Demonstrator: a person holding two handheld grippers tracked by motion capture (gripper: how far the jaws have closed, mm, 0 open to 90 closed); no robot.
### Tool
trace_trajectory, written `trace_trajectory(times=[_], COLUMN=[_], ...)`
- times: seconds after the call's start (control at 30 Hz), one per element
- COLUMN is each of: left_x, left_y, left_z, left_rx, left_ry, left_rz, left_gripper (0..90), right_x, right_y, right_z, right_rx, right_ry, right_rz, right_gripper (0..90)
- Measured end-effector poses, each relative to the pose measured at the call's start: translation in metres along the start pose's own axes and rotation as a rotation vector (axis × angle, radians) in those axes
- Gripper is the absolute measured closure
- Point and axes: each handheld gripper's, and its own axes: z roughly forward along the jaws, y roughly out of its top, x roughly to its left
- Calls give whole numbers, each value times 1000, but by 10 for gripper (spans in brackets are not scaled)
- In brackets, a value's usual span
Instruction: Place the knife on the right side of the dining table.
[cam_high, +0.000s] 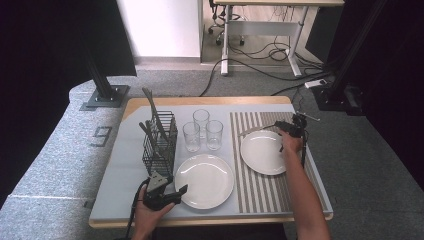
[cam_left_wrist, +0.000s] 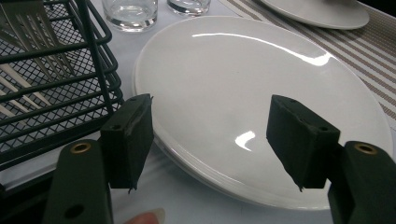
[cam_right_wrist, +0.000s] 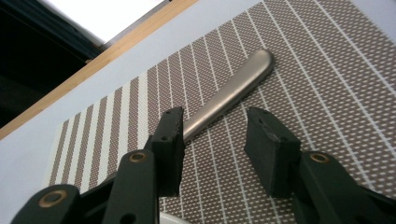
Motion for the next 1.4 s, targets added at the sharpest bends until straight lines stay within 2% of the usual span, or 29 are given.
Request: trace_trajectory(times=[0.23,0.63,0.77,0.87,1.0,1.1,1.17,1.33,1.4], left_x=[0,-1,-1,0,0,-1,-2,-1,-1], left_y=[0,0,0,0,0,0,0,0,0], left_z=[0,0,0,0,0,0,1,1,0], left_rx=[0,-1,-2,-3,-4,-5,-4,0,-6], left_ry=[-1,-1,-1,0,0,-1,0,4,5], left_rz=[1,2,2,1,-1,1,2,1,2], left_gripper=[319,319,319,318,318,318,318,318,319], right_x=[-4,-1,1,1,2,2,2,10,11], right_y=[1,3,3,3,5,5,8,15,18], right_z=[-2,-4,-4,-4,-4,-3,0,-1,1], right_rx=[5,-8,-11,-15,-21,-23,9,-9,17], right_ry=[-7,24,23,26,26,33,18,44,48], right_rz=[1,-25,-52,-54,-92,-96,-104,-121,-109], right_gripper=[561,560,562,558,557,551,546,542,539])
